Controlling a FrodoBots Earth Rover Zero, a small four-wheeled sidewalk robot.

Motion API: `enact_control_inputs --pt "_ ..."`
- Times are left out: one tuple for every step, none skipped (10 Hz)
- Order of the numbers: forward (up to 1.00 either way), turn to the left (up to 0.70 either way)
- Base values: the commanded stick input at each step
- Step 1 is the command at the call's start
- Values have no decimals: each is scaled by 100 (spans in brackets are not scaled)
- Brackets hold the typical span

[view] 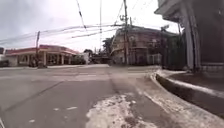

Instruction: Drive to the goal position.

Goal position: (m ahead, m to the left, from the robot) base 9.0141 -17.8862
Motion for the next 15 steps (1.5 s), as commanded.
enact_control_inputs --pt "70 1" --pt "70 1" --pt "70 1" --pt "70 1" --pt "70 1" --pt "70 1" --pt "70 1" --pt "70 1" --pt "70 1" --pt "70 1" --pt "70 1" --pt "70 1" --pt "70 1" --pt "70 1" --pt "70 1"
